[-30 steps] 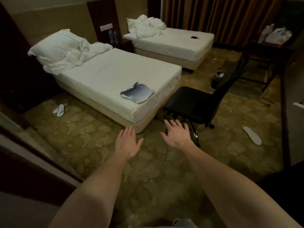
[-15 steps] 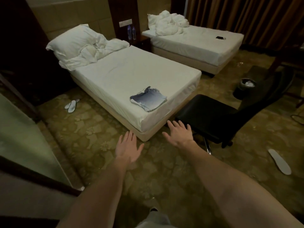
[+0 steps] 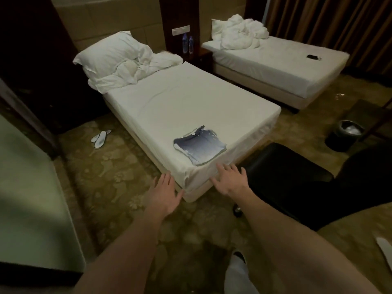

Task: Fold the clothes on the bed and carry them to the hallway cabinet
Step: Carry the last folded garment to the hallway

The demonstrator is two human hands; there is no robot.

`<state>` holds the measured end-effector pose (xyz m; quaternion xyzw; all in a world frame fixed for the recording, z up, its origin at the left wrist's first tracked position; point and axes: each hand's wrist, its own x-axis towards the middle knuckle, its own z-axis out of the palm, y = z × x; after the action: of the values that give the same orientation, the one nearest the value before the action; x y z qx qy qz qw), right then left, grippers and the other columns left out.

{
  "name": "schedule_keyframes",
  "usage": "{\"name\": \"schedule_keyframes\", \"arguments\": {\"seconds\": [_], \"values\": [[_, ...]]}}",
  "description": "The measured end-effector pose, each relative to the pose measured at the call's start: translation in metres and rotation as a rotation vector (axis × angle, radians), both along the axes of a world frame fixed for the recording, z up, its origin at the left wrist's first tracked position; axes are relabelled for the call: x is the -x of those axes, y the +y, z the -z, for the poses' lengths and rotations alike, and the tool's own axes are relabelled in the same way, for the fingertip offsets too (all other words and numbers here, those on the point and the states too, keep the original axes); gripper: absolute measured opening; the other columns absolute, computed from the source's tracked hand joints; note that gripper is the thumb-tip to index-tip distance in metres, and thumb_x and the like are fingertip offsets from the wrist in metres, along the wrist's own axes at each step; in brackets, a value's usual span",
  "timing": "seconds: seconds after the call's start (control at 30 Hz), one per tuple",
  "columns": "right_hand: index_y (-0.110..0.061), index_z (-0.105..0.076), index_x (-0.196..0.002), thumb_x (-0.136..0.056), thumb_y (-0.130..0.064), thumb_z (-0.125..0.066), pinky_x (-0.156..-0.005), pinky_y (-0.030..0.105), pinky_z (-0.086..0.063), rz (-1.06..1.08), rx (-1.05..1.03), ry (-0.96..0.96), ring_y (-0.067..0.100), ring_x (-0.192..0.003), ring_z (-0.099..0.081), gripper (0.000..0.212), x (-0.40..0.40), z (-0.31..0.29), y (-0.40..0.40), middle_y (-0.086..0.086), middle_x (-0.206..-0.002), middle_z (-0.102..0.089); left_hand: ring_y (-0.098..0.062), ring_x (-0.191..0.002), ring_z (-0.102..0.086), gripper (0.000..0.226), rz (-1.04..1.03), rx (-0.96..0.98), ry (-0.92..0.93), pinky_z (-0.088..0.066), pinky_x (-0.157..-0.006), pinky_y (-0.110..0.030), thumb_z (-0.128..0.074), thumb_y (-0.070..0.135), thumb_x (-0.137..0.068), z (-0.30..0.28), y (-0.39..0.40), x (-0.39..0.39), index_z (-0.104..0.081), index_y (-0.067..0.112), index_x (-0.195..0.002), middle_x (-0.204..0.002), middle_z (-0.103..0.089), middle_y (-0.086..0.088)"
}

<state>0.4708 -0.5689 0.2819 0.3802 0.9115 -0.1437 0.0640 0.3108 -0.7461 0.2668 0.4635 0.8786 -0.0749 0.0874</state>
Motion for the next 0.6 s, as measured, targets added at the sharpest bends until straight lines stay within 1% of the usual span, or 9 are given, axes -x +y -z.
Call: {"name": "schedule_keyframes", "arguments": {"seconds": [0.07, 0.2, 0.3, 0.47, 0.6], "values": [[-0.026, -0.011, -0.156, -0.096, -0.062, -0.028, -0.118, 0.059, -0.012, -0.036, -0.010, -0.016, 0.029, -0.149, -0.016, 0.072, 0.016, 0.004, 0.034, 0.007, -0.162, -0.022, -0.019, -0.153, -0.004, 0.080, -0.038, -0.037, 0.005, -0.004, -0.124, -0.041, -0.008, 0.065, -0.098, 0.004, 0.027, 0.008, -0.010, 0.013, -0.158, -0.166, -0.002, -0.005], [-0.026, -0.008, -0.157, -0.097, -0.063, -0.025, -0.118, 0.058, -0.013, -0.125, -0.029, -0.054, 0.029, -0.151, -0.010, 0.072, 0.046, 0.003, 0.104, 0.006, -0.164, -0.015, -0.020, -0.153, -0.008, 0.077, -0.121, -0.088, -0.010, -0.008, -0.124, -0.042, -0.015, 0.063, -0.099, 0.007, 0.085, 0.020, -0.014, 0.013, -0.158, -0.166, -0.008, -0.006], [-0.027, -0.006, -0.157, -0.097, -0.064, -0.025, -0.118, 0.059, -0.013, -0.164, -0.019, -0.091, 0.029, -0.151, -0.007, 0.073, 0.067, 0.004, 0.154, 0.005, -0.164, -0.013, -0.021, -0.153, -0.005, 0.076, -0.185, -0.088, -0.023, -0.006, -0.124, -0.042, -0.017, 0.061, -0.101, 0.008, 0.127, 0.026, -0.012, 0.011, -0.158, -0.166, -0.006, -0.007], [-0.026, -0.004, -0.158, -0.098, -0.063, -0.023, -0.119, 0.056, -0.006, -0.235, -0.021, -0.131, 0.027, -0.152, -0.005, 0.073, 0.098, 0.011, 0.218, 0.005, -0.165, -0.011, -0.019, -0.153, -0.004, 0.075, -0.276, -0.081, -0.047, -0.006, -0.125, -0.042, -0.018, 0.061, -0.100, 0.017, 0.181, 0.040, -0.011, 0.013, -0.158, -0.166, -0.005, -0.005], [-0.025, -0.005, -0.158, -0.097, -0.062, -0.025, -0.119, 0.056, -0.007, -0.272, -0.012, -0.137, 0.026, -0.152, -0.006, 0.074, 0.125, 0.021, 0.256, 0.003, -0.165, -0.013, -0.019, -0.153, -0.005, 0.076, -0.311, -0.059, -0.064, -0.006, -0.124, -0.041, -0.017, 0.062, -0.100, 0.029, 0.210, 0.058, -0.010, 0.014, -0.158, -0.166, -0.006, -0.004]]}}
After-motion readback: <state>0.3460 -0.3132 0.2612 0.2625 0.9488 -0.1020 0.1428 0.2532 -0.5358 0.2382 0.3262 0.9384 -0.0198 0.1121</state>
